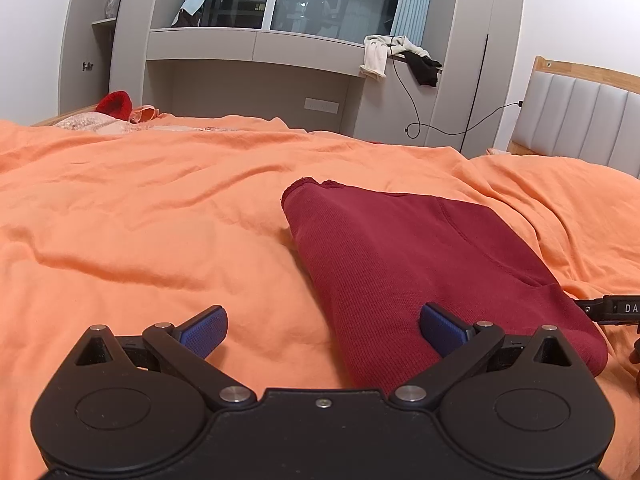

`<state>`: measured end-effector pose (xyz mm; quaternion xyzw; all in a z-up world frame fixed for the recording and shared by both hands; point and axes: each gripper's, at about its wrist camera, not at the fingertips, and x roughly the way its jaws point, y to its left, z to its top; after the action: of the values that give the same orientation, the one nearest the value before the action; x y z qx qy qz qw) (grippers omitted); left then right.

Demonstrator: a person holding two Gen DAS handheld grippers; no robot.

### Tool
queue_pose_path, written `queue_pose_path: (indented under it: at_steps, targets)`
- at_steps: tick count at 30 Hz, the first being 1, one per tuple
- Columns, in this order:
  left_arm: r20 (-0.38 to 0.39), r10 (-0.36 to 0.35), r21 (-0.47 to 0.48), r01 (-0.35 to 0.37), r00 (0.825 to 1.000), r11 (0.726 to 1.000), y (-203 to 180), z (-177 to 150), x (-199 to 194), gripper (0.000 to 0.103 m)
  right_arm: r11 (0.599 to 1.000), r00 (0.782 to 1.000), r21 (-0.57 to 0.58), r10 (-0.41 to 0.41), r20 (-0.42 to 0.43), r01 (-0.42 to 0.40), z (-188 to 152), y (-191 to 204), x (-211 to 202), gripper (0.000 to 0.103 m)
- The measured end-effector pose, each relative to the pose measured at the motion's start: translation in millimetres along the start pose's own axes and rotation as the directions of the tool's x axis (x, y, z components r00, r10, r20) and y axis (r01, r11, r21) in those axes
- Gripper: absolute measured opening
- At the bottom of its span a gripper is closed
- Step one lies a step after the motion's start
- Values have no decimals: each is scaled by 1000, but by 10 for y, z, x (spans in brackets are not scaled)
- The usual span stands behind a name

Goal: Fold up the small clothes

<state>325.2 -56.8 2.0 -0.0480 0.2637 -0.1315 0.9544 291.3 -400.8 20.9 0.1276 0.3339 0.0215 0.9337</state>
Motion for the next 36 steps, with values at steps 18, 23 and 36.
queue_pose_path:
  at_steps: [18,23,36]
  targets:
    - [-2,1,-4,-1,1000,1000,-8,3,-8,102,982,978,94,146,150,-161,115,46,-149,103]
    - [-2,1,-4,-1,1000,1000,-6,4,-7,102,978,976,93,172,132,-185,81,133,-65,103]
    - [-1,0,-4,0,1000,1000,-2,2,-7,102,989,991,68,128,40,-130,-27,176,119,103]
